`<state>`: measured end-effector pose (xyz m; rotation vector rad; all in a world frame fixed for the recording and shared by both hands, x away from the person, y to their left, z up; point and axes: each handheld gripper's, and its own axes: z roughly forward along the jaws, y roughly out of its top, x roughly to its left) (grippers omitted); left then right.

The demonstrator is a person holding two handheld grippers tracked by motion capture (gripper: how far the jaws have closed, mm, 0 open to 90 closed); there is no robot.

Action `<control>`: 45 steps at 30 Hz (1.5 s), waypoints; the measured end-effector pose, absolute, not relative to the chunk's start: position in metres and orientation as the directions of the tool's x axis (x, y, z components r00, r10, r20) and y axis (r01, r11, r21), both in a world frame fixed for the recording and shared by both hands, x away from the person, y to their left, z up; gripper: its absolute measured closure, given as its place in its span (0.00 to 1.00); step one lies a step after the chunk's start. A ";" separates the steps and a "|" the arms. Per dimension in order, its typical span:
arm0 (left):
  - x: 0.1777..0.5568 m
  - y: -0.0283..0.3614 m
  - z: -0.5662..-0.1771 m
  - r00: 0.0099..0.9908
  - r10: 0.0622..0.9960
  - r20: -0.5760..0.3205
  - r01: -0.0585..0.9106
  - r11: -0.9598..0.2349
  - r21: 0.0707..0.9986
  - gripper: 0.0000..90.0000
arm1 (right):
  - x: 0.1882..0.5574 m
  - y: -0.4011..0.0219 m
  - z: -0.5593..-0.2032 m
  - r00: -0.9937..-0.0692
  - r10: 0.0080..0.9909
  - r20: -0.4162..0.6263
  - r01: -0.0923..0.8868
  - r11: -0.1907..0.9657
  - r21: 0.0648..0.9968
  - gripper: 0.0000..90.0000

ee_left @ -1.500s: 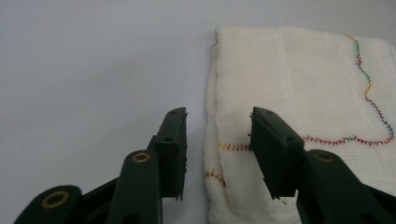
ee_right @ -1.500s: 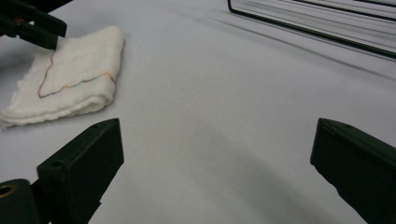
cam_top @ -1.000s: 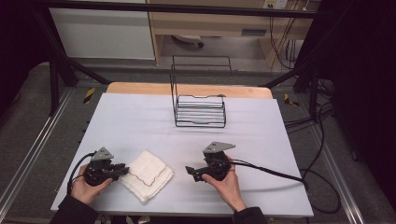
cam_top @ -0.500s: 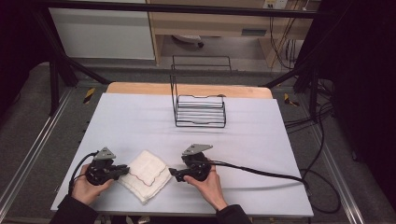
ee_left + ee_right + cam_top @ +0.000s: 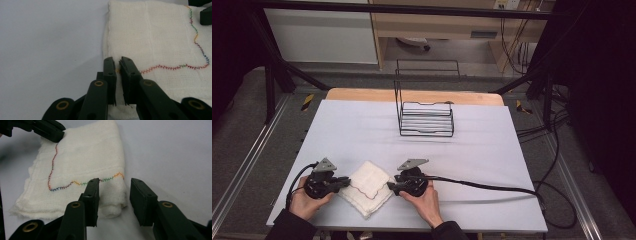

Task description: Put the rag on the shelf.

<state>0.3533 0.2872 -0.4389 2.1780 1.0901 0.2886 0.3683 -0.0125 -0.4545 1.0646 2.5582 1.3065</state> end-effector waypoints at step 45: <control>0.340 0.224 -0.435 0.606 0.787 -0.117 0.604 -0.360 0.711 0.81 | 0.386 -0.062 -0.440 -0.738 0.669 0.086 0.514 0.476 0.713 0.90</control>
